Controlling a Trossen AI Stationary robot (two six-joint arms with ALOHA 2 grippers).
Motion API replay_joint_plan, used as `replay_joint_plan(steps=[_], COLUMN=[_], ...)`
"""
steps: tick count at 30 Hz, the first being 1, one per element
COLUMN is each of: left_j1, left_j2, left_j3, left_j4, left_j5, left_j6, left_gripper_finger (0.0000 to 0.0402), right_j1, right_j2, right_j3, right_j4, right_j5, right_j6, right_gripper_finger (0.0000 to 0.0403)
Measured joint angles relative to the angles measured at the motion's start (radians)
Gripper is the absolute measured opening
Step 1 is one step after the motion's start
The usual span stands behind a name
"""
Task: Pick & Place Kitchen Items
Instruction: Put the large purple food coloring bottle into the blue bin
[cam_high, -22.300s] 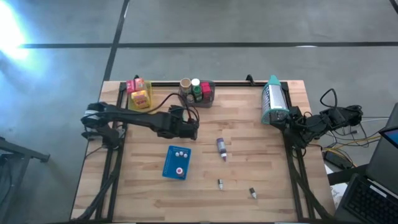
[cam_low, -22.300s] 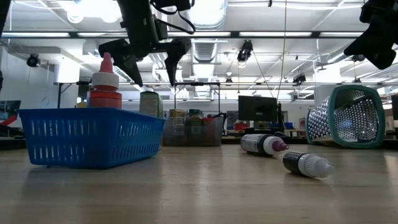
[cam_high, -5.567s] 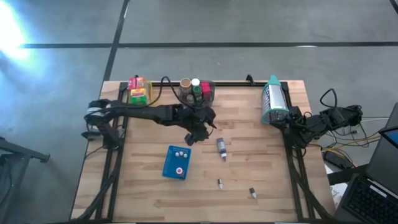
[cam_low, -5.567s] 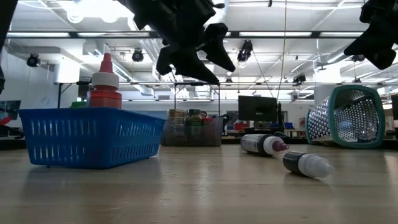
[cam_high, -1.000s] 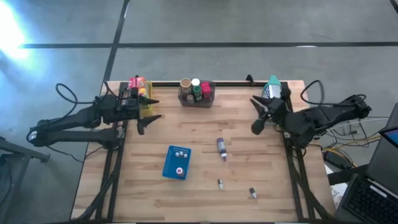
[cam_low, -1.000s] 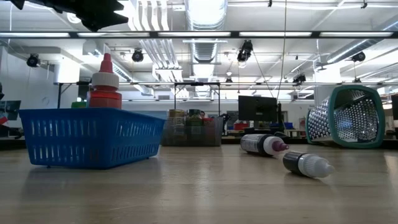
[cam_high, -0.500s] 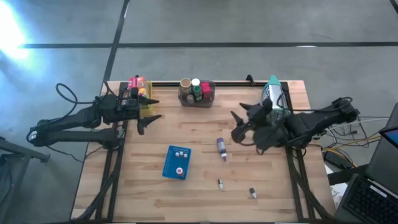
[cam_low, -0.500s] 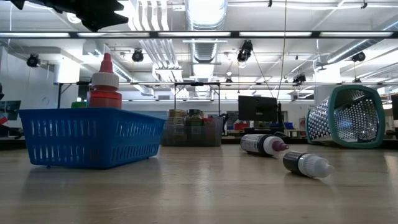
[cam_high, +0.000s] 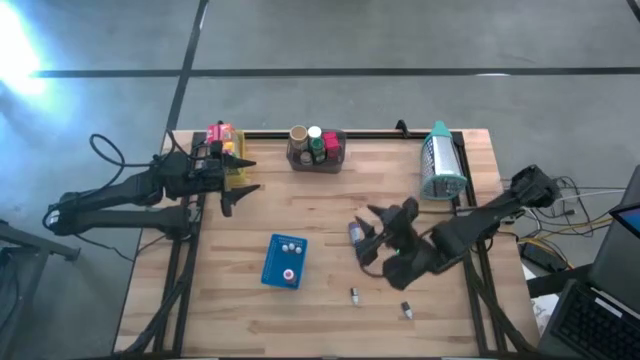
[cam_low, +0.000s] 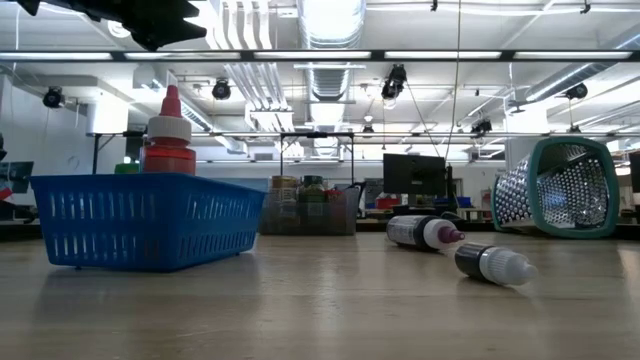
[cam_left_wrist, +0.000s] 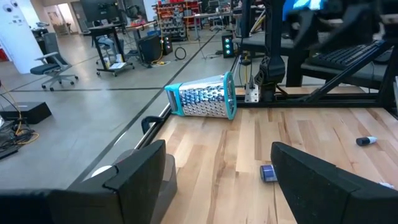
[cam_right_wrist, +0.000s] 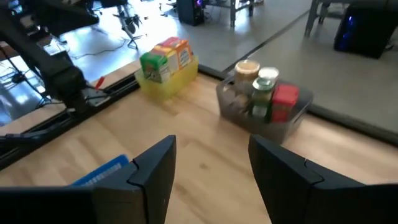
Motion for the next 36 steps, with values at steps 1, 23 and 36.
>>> replay_joint_plan(steps=[1, 23, 36], left_j1=[0.0, 0.0, 0.0], left_j2=[0.0, 0.0, 0.0], left_j3=[0.0, 0.0, 0.0], left_j4=[0.0, 0.0, 0.0], left_j5=[0.0, 0.0, 0.0], left_j6=[0.0, 0.0, 0.0], left_gripper_finger=[0.0296, 0.0296, 0.0296], right_j1=[0.005, 0.022, 0.039], right_j2=[0.018, 0.275, 0.409], right_j3=[0.0, -0.001, 0.02], right_j4=[0.0, -0.142, -0.182], right_j5=[0.001, -0.256, -0.465], right_j6=[0.026, 0.714, 0.98], right_gripper_finger=[0.0194, 0.0166, 0.0184])
